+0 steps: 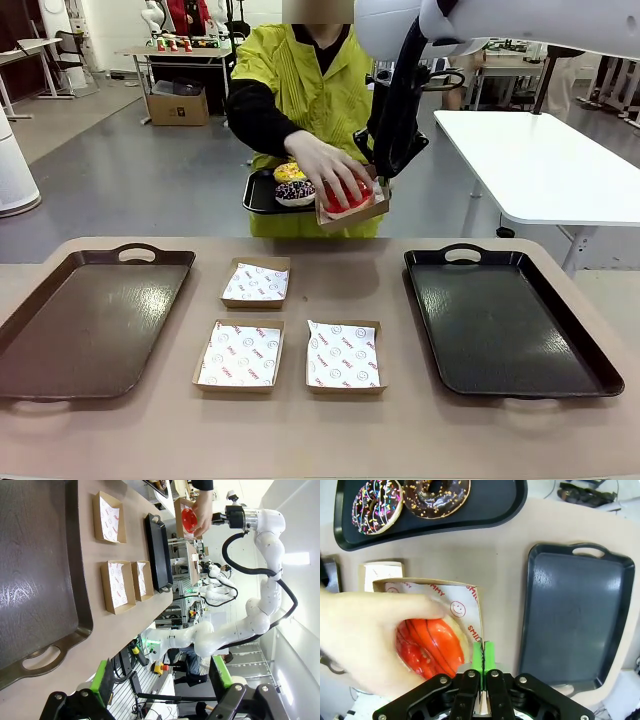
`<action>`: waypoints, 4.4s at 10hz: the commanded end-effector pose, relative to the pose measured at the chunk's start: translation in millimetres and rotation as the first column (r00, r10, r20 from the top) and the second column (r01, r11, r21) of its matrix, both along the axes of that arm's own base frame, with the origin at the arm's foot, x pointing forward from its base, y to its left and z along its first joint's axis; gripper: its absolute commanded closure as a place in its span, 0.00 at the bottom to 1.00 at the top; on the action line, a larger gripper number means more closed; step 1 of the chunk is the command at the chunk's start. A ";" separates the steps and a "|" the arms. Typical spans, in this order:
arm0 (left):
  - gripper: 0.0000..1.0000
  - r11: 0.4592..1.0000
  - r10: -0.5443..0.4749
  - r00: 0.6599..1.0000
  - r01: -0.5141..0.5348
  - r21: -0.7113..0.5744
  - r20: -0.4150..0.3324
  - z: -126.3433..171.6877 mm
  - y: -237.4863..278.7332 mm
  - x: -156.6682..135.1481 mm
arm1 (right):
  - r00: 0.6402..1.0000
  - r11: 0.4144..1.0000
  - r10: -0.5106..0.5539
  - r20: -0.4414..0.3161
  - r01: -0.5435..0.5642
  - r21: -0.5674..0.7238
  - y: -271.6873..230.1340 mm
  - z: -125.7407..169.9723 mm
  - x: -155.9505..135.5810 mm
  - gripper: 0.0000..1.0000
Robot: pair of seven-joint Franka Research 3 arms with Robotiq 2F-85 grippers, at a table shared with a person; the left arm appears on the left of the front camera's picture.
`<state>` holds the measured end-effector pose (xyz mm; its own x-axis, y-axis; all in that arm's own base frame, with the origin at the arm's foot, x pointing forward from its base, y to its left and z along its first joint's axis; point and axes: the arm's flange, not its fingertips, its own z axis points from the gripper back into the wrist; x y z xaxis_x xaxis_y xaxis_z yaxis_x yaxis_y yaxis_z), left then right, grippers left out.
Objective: Individually package the donuts and arrange them on the tray.
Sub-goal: Place the picked Paper togo box on the Handle tray while simultaneously picking up another Paper togo box from the table with the other hand.
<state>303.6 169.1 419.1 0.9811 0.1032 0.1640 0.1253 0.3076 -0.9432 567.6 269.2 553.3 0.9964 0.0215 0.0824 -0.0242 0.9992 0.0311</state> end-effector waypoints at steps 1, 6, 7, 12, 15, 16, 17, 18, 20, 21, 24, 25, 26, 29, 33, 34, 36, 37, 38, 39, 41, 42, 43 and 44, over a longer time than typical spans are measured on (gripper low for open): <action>0.00 1.000 0.004 1.000 -0.004 -0.010 0.013 0.5 0.8 -1.3 | 1.000 1.000 0.000 -0.004 0.000 -0.006 -3.4 -3.0 -4.3 1.00; 0.00 1.000 0.000 1.000 0.000 0.000 0.000 0.0 0.0 0.0 | 1.000 1.000 0.000 0.000 0.000 0.000 0.0 -0.2 0.0 0.99; 0.00 0.997 -0.027 1.000 0.027 0.069 0.001 5.9 -17.4 4.7 | 0.999 0.999 0.044 -0.020 -0.044 -0.016 -16.6 -2.6 -2.1 0.99; 0.00 0.901 -0.094 0.994 0.112 0.420 -0.063 101.1 -131.4 77.4 | 0.996 0.997 0.071 -0.059 -0.073 -0.038 -151.1 -7.4 -24.3 0.99; 0.00 0.741 -0.062 0.998 0.042 0.670 0.006 136.7 -209.2 120.9 | 0.998 0.999 0.016 -0.067 -0.019 -0.038 -202.2 -43.7 -29.3 0.99; 0.00 0.668 -0.044 0.999 0.016 0.744 0.018 134.9 -233.5 136.4 | 0.997 0.999 0.016 -0.079 -0.018 -0.033 -208.4 -59.3 -27.4 0.99; 0.00 0.596 -0.034 0.998 -0.019 0.803 0.049 128.2 -257.0 150.8 | 0.996 1.000 0.008 -0.088 -0.008 -0.001 -213.9 -74.3 -25.5 0.99; 0.00 0.544 -0.024 0.997 -0.046 0.838 0.070 118.9 -279.2 164.9 | 0.995 1.000 0.005 -0.097 -0.003 0.028 -216.7 -87.3 -23.3 0.99; 0.00 0.463 -0.028 0.995 -0.074 0.883 0.098 88.1 -317.6 184.2 | 0.994 0.997 -0.010 -0.109 0.018 0.071 -219.9 -103.1 -21.6 0.99; 0.00 0.432 -0.040 0.994 -0.071 0.899 0.098 71.2 -330.9 189.4 | 0.994 0.996 -0.019 -0.109 0.029 0.085 -220.4 -106.3 -20.5 0.99; 0.00 0.419 -0.069 0.986 -0.111 0.901 0.154 16.9 -359.8 203.9 | 0.992 0.999 -0.027 -0.122 0.030 0.025 -213.7 -101.6 -21.2 0.99; 0.00 0.414 -0.073 0.986 -0.110 0.903 0.153 3.6 -366.3 206.7 | 0.992 0.999 -0.027 -0.122 0.030 0.025 -213.7 -101.6 -21.2 0.99; 0.00 0.417 -0.075 0.985 -0.110 0.902 0.155 -10.1 -371.4 209.6 | 0.992 0.999 -0.027 -0.122 0.030 0.025 -213.7 -101.6 -21.2 0.99; 0.00 0.400 -0.102 0.979 -0.120 0.909 0.174 -38.3 -377.0 209.3 | 0.992 0.999 -0.027 -0.122 0.030 0.025 -213.7 -101.6 -21.2 0.99; 0.00 0.421 -0.123 0.982 -0.077 0.904 0.141 -36.6 -373.7 211.9 | 0.992 0.999 -0.027 -0.122 0.030 0.025 -213.7 -101.6 -21.2 0.99; 0.00 0.421 -0.123 0.982 -0.077 0.904 0.141 -36.6 -373.7 211.9 | 0.992 0.999 -0.027 -0.122 0.030 0.025 -213.7 -101.6 -21.2 0.99; 0.00 0.421 -0.123 0.982 -0.077 0.904 0.141 -36.6 -373.7 211.9 | 0.992 0.999 -0.027 -0.122 0.030 0.025 -213.7 -101.6 -21.2 0.99; 0.00 0.421 -0.123 0.982 -0.077 0.904 0.141 -36.6 -373.7 211.9 | 0.992 0.999 -0.027 -0.122 0.030 0.025 -213.7 -101.6 -21.2 0.99; 0.00 0.421 -0.123 0.982 -0.077 0.904 0.141 -36.6 -373.7 211.9 | 0.992 0.999 -0.028 -0.122 0.033 0.038 -213.8 -103.2 -20.0 0.99; 0.00 0.425 -0.120 0.982 -0.081 0.902 0.145 -38.5 -372.8 211.5 | 0.995 0.998 -0.056 -0.084 0.055 -0.009 -205.9 -111.9 -12.5 0.99; 0.00 0.382 -0.073 0.995 -0.038 0.923 0.071 -37.5 -387.8 221.0 | 0.994 0.997 -0.065 -0.085 0.062 -0.039 -201.6 -124.5 -3.4 0.99; 0.00 0.369 -0.044 0.999 0.006 0.929 0.011 -40.8 -395.6 227.5 | 0.993 0.997 -0.071 -0.091 0.069 -0.026 -202.7 -130.3 1.5 0.99; 0.00 0.358 0.008 1.000 0.018 0.934 -0.023 -45.2 -401.1 235.7 | 0.993 0.997 -0.073 -0.089 0.072 -0.018 -204.2 -136.2 6.7 0.99; 0.00 0.363 0.050 0.997 0.040 0.931 -0.062 -51.7 -406.4 242.9 | 0.993 0.997 -0.071 -0.095 0.072 0.005 -206.1 -142.0 11.8 0.99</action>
